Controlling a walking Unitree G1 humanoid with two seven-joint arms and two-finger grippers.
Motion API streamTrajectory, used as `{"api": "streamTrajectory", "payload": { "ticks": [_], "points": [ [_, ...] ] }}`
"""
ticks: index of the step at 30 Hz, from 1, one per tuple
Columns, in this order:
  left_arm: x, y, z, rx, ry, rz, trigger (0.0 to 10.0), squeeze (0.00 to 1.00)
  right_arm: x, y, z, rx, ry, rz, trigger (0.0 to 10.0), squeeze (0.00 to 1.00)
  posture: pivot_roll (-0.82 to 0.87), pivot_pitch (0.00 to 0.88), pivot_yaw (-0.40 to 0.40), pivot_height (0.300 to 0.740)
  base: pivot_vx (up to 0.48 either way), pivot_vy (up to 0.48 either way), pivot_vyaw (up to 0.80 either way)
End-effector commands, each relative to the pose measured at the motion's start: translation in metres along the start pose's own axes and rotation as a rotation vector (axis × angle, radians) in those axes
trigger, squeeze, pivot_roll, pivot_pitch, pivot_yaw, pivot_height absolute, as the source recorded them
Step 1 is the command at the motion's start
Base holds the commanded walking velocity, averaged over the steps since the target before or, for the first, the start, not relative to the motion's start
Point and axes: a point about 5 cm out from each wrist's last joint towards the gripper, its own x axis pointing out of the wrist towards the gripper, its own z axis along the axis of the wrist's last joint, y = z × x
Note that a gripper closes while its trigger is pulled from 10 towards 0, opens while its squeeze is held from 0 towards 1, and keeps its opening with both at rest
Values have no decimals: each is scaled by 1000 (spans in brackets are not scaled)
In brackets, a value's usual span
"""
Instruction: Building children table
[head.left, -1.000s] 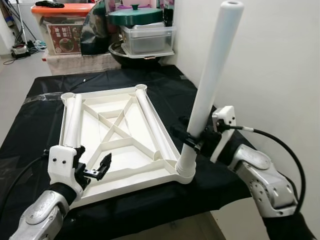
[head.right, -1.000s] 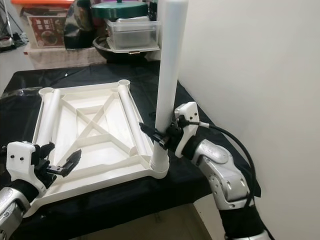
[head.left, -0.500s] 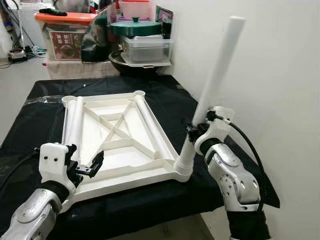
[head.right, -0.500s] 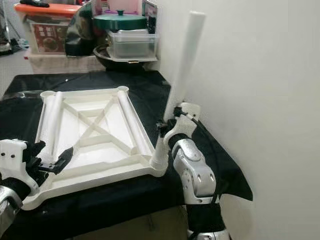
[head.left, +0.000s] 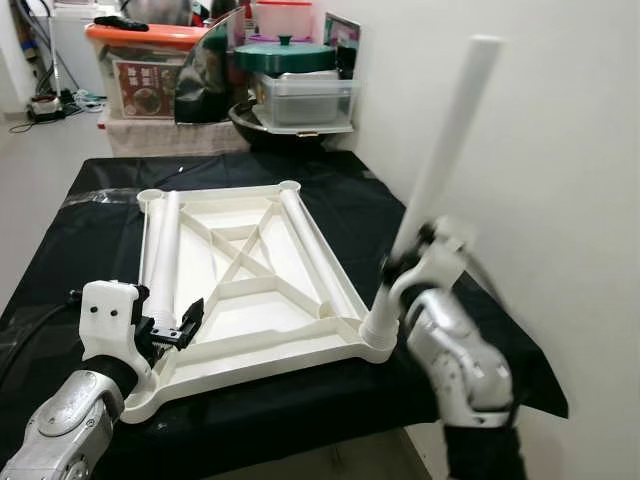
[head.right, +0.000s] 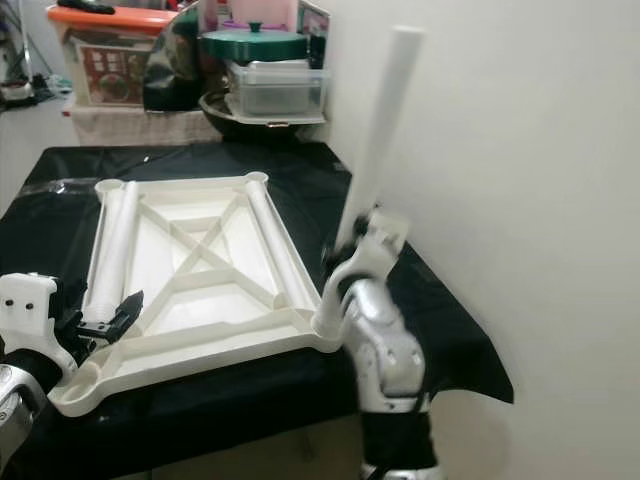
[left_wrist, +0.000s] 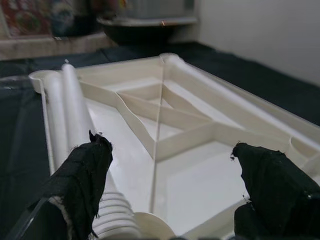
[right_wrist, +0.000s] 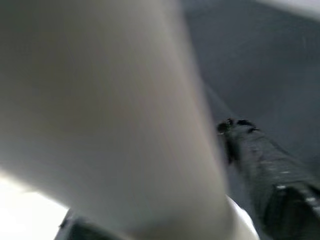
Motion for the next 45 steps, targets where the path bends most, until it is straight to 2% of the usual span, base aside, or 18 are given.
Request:
{"api": "streamTrajectory", "payload": {
  "ticks": [1, 5, 8, 9, 15, 19, 21, 22, 24, 25, 27, 28, 29, 30, 31, 32, 36, 45],
  "points": [
    [2, -1, -2, 8, 16, -12, 10000, 0, -1, 7, 16, 0, -56, 57, 10000, 1000, 32, 0, -9, 740, 0, 0, 0],
    [4, 0, -2, 13, 13, -17, 10000, 0, -3, 11, 34, -13, -148, 161, 10000, 1000, 25, 0, -4, 740, 0, 0, 0],
    [5, 0, -1, 19, 10, -22, 10000, 0, -4, 6, 55, -54, -225, 250, 10000, 1000, 19, 0, -2, 740, 0, 0, 0],
    [6, 0, 0, 21, 8, -24, 10000, 0, -5, 2, 67, -78, -258, 302, 10000, 0, 16, 0, -2, 740, 0, 0, 0],
    [7, 0, 1, 26, 3, -31, 10000, 0, -5, -8, 84, -121, -297, 371, 10000, 0, 15, 0, -4, 740, 0, 0, 0],
    [8, -1, 1, 29, -1, -41, 10000, 0, -2, -26, 105, -234, -333, 479, 10000, 0, 11, 0, -6, 740, 0, 0, 0],
    [8, -1, 1, 29, -1, -41, 10000, 0, -2, -26, 105, -234, -333, 479, 10000, 0, 11, 0, -6, 740, 0, 0, 0],
    [10, -2, 1, 31, -3, -47, 10000, 0, 2, -29, 108, -296, -317, 557, 10000, 0, 12, 0, -8, 740, 0, 0, 0],
    [10, -2, 1, 31, -3, -47, 10000, 0, 2, -29, 108, -296, -317, 557, 10000, 0, 12, 0, -8, 740, 0, 0, 0],
    [11, -2, 1, 33, -4, -52, 10000, 0, 6, -33, 110, -351, -298, 621, 10000, 0, 15, 0, -11, 740, 0, 0, 0],
    [11, -2, 1, 33, -4, -52, 10000, 0, 6, -33, 110, -351, -298, 621, 10000, 0, 15, 0, -11, 740, 0, 0, 0],
    [12, -3, 1, 35, -7, -56, 10000, 0, 9, -34, 112, -385, -282, 691, 10000, 0, 15, 0, -12, 740, 0, 0, 0],
    [12, -3, 1, 35, -7, -56, 10000, 0, 9, -34, 112, -385, -282, 691, 10000, 0, 15, 0, -12, 740, 0, 0, 0],
    [13, -3, 1, 36, -9, -60, 10000, 0, 13, -35, 112, -410, -256, 764, 7412, 0, 22, 0, -18, 740, 0, 0, 0],
    [13, -3, 1, 36, -9, -60, 10000, 0, 13, -35, 112, -410, -256, 764, 7412, 0, 22, 0, -18, 740, 0, 0, 0],
    [14, -3, 1, 37, -10, -64, 10000, 0, 18, -34, 111, -416, -230, 812, 314, 0, 25, 0, -20, 740, 0, 0, 0],
    [14, -5, 0, 36, -12, -72, 10000, 0, 27, -37, 97, -408, -128, 904, 0, 0, 40, 0, -30, 740, 0, 0, 0],
    [14, -5, -1, 35, -9, -75, 10000, 0, 34, -45, 86, -406, -73, 930, 0, 0, 44, 0, -34, 740, 0, 0, 0]
  ]
}}
